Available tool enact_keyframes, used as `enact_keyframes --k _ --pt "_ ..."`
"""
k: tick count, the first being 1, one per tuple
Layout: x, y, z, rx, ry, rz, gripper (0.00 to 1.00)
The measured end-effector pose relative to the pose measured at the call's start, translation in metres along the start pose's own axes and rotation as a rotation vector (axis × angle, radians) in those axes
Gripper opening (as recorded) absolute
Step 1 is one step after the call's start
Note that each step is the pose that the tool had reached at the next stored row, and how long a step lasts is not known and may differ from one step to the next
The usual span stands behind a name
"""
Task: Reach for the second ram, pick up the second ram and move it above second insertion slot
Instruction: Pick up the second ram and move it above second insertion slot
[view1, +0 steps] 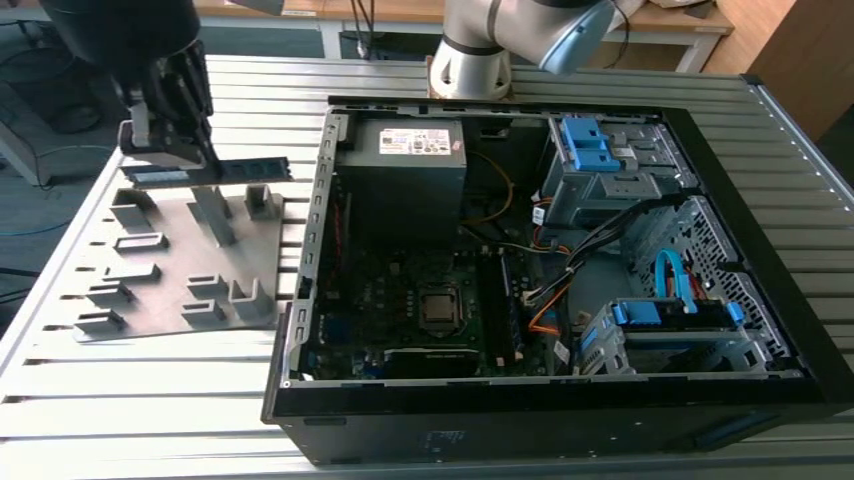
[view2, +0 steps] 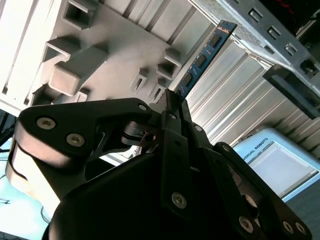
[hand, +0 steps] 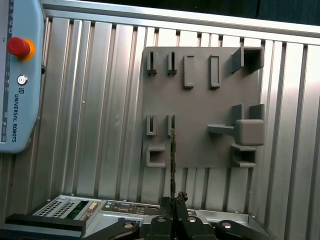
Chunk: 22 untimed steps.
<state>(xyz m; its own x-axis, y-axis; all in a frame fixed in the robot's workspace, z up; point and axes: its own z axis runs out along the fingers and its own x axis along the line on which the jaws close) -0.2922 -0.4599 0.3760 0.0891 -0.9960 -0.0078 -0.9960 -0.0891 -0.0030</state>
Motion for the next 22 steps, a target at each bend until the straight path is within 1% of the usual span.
enact_keyframes --k 22 --pt "0.0049 -0.0548 0.0007 -0.0008 0.0 0.0 0.14"
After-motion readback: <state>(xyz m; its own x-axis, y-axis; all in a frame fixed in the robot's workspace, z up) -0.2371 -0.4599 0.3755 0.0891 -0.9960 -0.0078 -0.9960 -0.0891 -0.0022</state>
